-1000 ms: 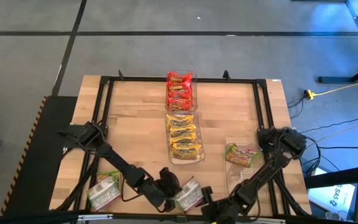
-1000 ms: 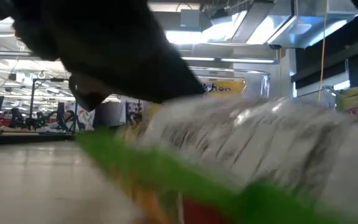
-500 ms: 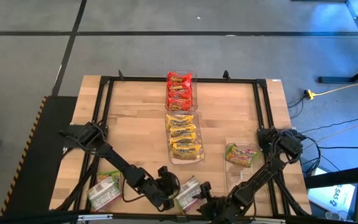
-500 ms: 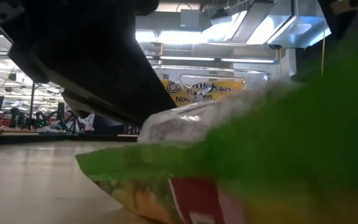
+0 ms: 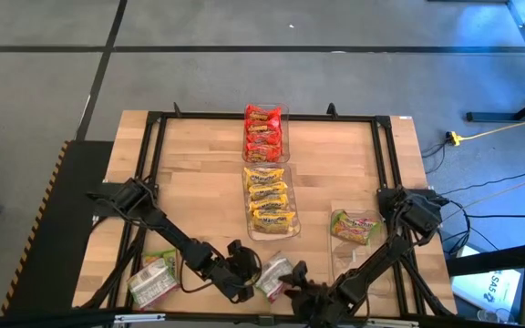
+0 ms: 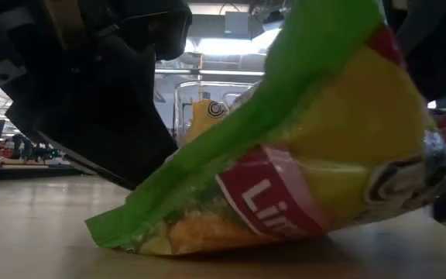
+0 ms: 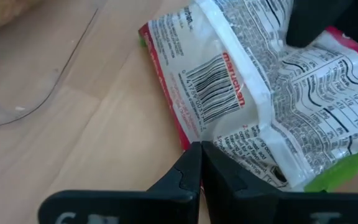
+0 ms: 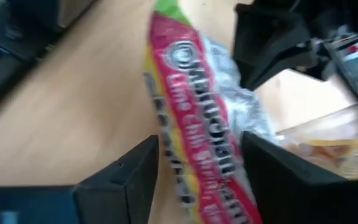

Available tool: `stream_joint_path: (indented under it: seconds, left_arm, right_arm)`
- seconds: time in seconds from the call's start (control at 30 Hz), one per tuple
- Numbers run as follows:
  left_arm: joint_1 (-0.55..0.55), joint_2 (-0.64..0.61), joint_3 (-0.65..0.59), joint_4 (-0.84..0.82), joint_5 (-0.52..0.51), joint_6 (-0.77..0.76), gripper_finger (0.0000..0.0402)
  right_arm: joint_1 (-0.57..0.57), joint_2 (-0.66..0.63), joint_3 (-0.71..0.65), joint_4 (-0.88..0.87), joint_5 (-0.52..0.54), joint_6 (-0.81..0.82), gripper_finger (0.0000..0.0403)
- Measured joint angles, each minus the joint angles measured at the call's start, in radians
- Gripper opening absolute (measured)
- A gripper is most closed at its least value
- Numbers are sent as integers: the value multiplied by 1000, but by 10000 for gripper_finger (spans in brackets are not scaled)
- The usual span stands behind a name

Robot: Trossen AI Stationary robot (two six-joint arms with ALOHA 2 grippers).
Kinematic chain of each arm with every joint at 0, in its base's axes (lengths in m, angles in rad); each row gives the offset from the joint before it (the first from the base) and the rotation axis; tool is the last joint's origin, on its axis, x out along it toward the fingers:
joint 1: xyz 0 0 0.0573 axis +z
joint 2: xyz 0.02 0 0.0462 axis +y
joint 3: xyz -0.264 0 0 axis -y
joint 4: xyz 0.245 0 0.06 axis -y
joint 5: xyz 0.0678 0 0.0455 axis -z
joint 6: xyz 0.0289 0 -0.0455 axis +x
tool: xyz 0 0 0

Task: Sort Maruchan noodles
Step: Put the green noodle pack into the bottom transparent bin

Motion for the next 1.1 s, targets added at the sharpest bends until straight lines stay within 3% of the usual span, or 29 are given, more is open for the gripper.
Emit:
stream_joint_path:
  seconds: [0.1, 0.3, 0.53, 0.7, 0.93, 1.1]
  left_arm:
    - [0, 1, -1, 23, 4, 17, 6]
    - [0, 1, -2, 42, 5, 26, 6]
    - [-11, -9, -2, 36, 15, 26, 6]
    - [-43, -101, -1, -52, 38, -11, 6]
    - [-123, -233, 0, -229, 17, -99, 6]
    - [-190, -253, 0, -235, -96, -111, 6]
  right_arm:
    - [-12, 0, 0, -5, 35, -45, 202]
    - [-51, 0, 0, -8, 6, -52, 177]
    - [-46, -2, 1, -7, 7, -51, 78]
    - [-30, -2, 64, -51, 23, -52, 16]
    - [-31, -3, 239, -335, -34, 73, 7]
    - [-31, -18, 423, -638, -77, 245, 3]
